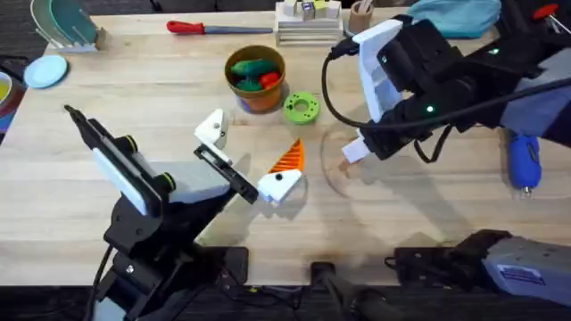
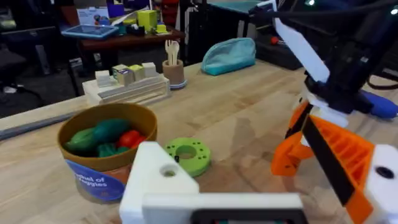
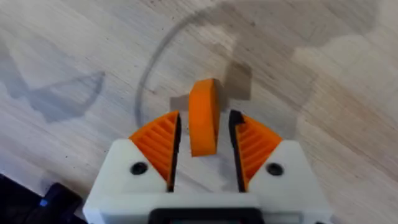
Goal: Pick up the gripper from the table and insert it into the empty holder that is missing its gripper. Then pick up a screw, insert it into the mounting hole, and use the screwdriver to tighten it. Finally, clean up the table by picking up the vegetable and placing it into the bucket.
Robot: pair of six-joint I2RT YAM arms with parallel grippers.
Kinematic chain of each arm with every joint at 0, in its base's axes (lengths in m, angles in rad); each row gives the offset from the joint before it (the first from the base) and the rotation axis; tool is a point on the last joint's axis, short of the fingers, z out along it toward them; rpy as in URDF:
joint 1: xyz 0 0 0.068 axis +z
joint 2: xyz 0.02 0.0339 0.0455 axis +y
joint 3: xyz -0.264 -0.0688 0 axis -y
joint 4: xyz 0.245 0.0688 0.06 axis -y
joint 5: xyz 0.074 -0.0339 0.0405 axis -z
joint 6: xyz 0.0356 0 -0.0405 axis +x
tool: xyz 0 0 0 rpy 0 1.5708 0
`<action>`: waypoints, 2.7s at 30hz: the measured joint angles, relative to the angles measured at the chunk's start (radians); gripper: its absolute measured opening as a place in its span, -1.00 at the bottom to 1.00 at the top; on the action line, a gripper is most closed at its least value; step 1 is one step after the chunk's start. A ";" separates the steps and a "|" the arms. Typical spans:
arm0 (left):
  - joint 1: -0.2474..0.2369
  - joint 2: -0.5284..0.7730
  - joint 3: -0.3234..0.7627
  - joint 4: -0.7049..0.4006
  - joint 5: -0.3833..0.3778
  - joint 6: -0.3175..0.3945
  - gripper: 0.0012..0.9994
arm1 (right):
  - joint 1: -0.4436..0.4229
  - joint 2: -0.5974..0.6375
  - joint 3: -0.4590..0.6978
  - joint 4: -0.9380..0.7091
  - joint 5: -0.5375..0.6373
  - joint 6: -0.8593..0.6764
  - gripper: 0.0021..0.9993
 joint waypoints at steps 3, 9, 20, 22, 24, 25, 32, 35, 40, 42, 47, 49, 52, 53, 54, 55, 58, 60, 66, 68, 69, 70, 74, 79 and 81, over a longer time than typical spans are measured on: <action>0.000 0.000 0.000 0.000 0.000 0.000 0.99 | 0.000 0.000 0.000 -0.008 -0.008 0.000 -0.10; 0.000 0.000 0.000 0.000 0.000 0.000 0.99 | 0.000 0.000 0.000 -0.018 -0.014 -0.004 -0.27; 0.000 0.000 0.000 0.000 0.000 0.000 0.99 | 0.000 0.000 0.003 -0.020 -0.015 -0.012 -0.86; 0.000 0.000 0.000 0.000 0.000 0.000 0.98 | 0.000 0.000 0.009 -0.034 -0.011 -0.017 -0.97; 0.000 0.000 0.000 0.000 0.000 0.000 0.99 | 0.000 -0.002 0.024 -0.053 -0.007 -0.023 -0.97; 0.000 0.000 0.000 0.000 0.000 0.000 0.99 | 0.000 -0.006 0.035 -0.064 -0.005 -0.026 -0.97; 0.000 0.000 0.000 0.000 0.000 0.000 0.99 | -0.004 -0.096 0.141 -0.162 -0.001 -0.030 -0.98; 0.000 0.000 0.000 0.000 0.000 0.000 0.99 | -0.030 -0.154 0.161 -0.185 -0.001 -0.029 -0.98; 0.000 0.000 0.000 0.000 0.000 0.000 0.99 | -0.192 -0.233 0.147 -0.137 -0.091 -0.016 -0.98; 0.000 0.000 0.000 0.000 0.000 0.000 0.99 | -0.288 -0.245 0.103 -0.052 -0.208 -0.011 -0.98; 0.000 0.000 0.000 0.000 0.000 0.000 0.99 | -0.467 -0.144 -0.064 0.245 -0.694 0.133 -0.99; 0.000 0.000 0.000 0.000 0.000 0.000 0.99 | -0.447 -0.100 -0.071 0.288 -0.773 0.183 -0.99; 0.000 0.000 0.000 0.000 0.000 0.000 0.99 | -0.394 -0.039 -0.073 0.405 -0.872 0.263 -0.99; 0.000 0.000 0.000 0.000 0.000 0.000 0.99 | -0.373 -0.016 -0.073 0.458 -0.906 0.297 -0.99; 0.000 0.000 0.000 0.000 0.001 0.000 0.99 | -0.354 0.007 -0.073 0.514 -0.940 0.334 -0.99; 0.000 0.000 0.000 0.000 0.005 0.000 0.99 | -0.339 0.024 -0.073 0.557 -0.969 0.365 -0.99; 0.000 0.000 0.000 0.000 0.053 0.000 0.99 | -0.308 0.074 -0.073 0.682 -1.068 0.474 -0.99; 0.000 0.000 0.000 0.000 0.105 0.000 0.99 | -0.296 0.094 -0.073 0.712 -1.121 0.531 -0.99; 0.000 0.000 0.000 0.000 0.278 0.000 0.99 | -0.237 0.112 -0.073 0.716 -1.233 0.630 -0.99; 0.000 0.000 0.000 0.000 0.318 -0.006 0.99 | -0.202 0.112 -0.073 0.714 -1.251 0.646 -0.99; 0.000 0.000 0.000 0.000 0.330 -0.013 0.99 | -0.186 0.112 -0.073 0.711 -1.252 0.651 -0.99; 0.000 0.000 0.000 0.000 0.341 -0.021 0.99 | -0.171 0.112 -0.073 0.707 -1.253 0.653 -0.99; 0.001 0.000 0.000 -0.001 0.355 -0.039 0.99 | -0.134 0.112 -0.073 0.699 -1.254 0.660 -0.99; 0.000 0.000 0.000 -0.003 0.360 -0.052 0.99 | -0.136 0.112 -0.073 0.663 -1.250 0.661 -0.99; 0.000 0.000 0.000 -0.007 0.363 -0.054 0.99 | -0.136 0.112 -0.073 0.644 -1.250 0.659 -0.99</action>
